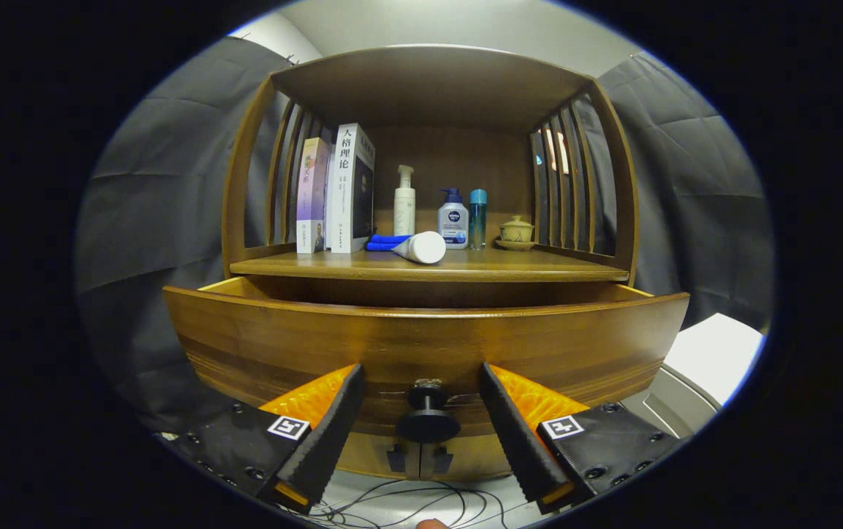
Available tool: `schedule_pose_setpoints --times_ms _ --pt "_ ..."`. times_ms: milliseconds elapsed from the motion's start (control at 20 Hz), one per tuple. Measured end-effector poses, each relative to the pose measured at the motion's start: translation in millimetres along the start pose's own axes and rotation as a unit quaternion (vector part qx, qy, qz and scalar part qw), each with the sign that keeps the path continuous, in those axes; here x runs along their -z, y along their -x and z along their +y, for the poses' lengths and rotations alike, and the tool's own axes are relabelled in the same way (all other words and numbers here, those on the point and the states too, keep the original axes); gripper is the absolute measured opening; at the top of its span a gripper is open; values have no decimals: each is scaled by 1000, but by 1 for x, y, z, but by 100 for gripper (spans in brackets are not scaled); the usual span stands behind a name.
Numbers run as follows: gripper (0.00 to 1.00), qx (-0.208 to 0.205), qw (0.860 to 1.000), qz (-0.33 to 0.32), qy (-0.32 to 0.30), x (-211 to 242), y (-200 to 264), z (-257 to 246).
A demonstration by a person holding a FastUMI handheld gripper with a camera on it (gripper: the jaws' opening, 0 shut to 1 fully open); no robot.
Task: Pull open the drawer, take out the items inside it, and place them on the countertop above the cabinet.
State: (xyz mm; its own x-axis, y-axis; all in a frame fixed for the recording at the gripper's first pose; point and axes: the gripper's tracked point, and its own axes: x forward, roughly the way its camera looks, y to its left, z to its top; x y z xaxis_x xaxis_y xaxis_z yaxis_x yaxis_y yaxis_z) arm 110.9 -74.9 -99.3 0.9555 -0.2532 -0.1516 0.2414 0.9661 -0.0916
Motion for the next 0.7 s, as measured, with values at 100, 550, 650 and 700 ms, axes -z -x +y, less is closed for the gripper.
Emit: schedule_pose_setpoints --times_ms 100,550,650,700 --pt "99 1 1000 2 3 -2 -10 0" --pt "99 9 1000 -9 16 -9 -50 -1" --pt "99 11 1000 -7 17 -11 -59 -1" --pt "99 11 1000 -3 13 -11 -63 -1"
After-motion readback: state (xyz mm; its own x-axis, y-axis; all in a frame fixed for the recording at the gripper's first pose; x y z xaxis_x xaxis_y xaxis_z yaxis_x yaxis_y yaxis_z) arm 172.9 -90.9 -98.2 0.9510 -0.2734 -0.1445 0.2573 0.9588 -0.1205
